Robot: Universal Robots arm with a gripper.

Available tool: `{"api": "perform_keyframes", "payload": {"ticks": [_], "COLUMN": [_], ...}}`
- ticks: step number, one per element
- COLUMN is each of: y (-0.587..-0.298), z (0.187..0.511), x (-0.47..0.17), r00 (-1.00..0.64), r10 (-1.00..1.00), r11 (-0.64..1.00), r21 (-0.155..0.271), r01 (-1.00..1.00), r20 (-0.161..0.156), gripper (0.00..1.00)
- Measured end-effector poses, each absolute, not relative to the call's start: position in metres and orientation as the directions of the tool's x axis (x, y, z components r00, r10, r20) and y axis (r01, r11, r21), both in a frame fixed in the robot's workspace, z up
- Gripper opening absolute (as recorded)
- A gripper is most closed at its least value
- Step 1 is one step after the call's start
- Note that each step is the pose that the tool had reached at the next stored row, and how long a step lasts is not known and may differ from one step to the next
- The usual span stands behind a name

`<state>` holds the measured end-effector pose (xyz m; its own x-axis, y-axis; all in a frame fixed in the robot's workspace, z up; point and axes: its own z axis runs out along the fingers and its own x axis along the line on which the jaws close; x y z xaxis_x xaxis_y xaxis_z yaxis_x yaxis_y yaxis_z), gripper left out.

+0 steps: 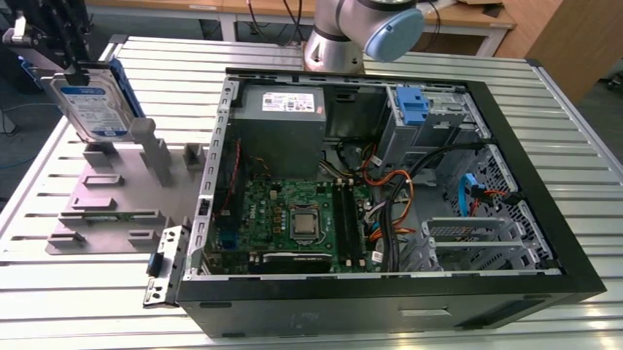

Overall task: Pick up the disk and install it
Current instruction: 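Pick up the disk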

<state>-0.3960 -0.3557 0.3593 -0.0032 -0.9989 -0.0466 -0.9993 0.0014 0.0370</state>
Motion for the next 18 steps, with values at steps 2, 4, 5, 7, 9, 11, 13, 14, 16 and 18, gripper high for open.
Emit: {"api": "perform_keyframes", "payload": {"ticks": [2, 4, 5, 7, 9, 11, 13, 14, 16, 18], "y": [-0.3556, -0.3557, -0.3556, -0.3557, -0.3556, -0.3556, -0.3557, -0.3557, -0.3557, -0.3557], "z": [0.3593, 0.3593, 0.3594, 0.3596, 0.3594, 0.3594, 0.3594, 0.3595, 0.3594, 0.3594], "x": [-0.396, -0.396, -0.396, -0.3958, -0.3958, -0.3959, -0.3958, -0.3953, -0.3937, -0.3934], "r00": [-0.003, -0.003, -0.003, -0.003, -0.004, -0.004, -0.004, -0.004, -0.004, -0.004], "r10": [-0.999, -0.999, -0.999, -0.999, -0.999, -0.999, -0.999, -0.999, -0.999, -0.999], "r11": [0.001, 0.001, 0.001, 0.001, 0.001, 0.001, 0.001, 0.001, 0.001, 0.001], "r21": [0.037, 0.037, 0.037, 0.045, 0.05, 0.05, 0.051, 0.051, 0.051, 0.051], "r01": [-0.999, -0.999, -0.999, -0.999, -0.999, -0.999, -0.999, -0.999, -0.999, -0.999], "r20": [-0.047, -0.047, -0.047, -0.046, -0.047, -0.046, -0.047, -0.046, -0.047, -0.047], "gripper": [0.35, 0.35, 0.35, 0.35, 0.35, 0.35, 0.35, 0.35, 0.35, 0.35]}}
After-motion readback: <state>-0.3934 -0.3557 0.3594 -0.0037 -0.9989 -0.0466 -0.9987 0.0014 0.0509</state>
